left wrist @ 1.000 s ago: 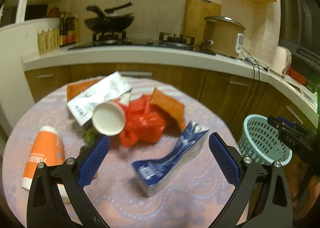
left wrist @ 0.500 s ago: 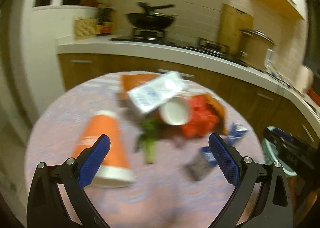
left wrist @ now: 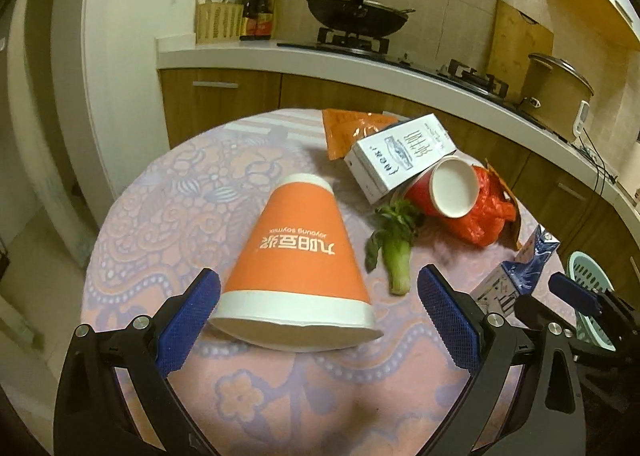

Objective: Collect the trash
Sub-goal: 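Grasp the orange paper cone cup with left tool while right tool grasps blue milk carton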

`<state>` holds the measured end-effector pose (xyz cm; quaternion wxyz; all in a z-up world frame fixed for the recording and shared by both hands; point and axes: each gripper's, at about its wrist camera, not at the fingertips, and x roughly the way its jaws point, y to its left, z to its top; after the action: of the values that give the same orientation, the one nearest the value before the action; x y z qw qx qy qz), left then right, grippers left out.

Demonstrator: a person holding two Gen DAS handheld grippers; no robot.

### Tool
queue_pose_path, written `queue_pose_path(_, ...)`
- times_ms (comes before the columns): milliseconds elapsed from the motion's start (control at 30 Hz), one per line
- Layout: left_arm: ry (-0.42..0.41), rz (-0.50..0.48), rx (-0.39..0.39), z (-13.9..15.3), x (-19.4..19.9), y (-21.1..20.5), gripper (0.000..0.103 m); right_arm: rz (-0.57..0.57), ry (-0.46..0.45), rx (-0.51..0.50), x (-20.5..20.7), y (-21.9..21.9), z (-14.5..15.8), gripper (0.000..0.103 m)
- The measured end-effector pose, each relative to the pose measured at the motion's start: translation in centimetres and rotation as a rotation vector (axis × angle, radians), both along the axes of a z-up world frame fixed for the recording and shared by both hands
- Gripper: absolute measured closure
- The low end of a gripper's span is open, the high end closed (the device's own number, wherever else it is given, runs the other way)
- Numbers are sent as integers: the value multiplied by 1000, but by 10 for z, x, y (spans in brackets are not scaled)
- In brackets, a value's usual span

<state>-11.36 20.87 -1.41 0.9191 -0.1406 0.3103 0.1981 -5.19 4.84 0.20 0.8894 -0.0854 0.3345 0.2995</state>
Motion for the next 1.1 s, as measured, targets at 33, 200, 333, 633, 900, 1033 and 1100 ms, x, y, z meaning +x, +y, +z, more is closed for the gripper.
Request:
queue_pose_path(33, 5, -1, -6, -2, 1, 1, 8, -12, 11, -8, 4, 1, -3, 46)
queue_pose_path(200, 25, -1, -20, -8, 7, 4, 8, -70, 37, 2, 16, -26, -5, 46)
queue_pose_path(333, 26, -7, -36, -8, 11, 4, 8, -143, 29, -12, 26, -58, -8, 46)
queue_pose_path(633, 67, 20, -45, -18, 22, 8, 8, -238, 37, 31, 44, -107, 0, 43)
queue_pose_path(900, 78, 51, -88, -21, 30, 23, 8, -246, 86, 38, 51, -78, -5, 21)
queue_pose_path(1033, 95, 49, -140, -25, 41, 30, 8, -272, 127, 22, 67, -65, -12, 21)
queue_pose_path(1100, 99, 47, -148, -27, 45, 30, 11, -280, 143, 21, 74, -61, -13, 21)
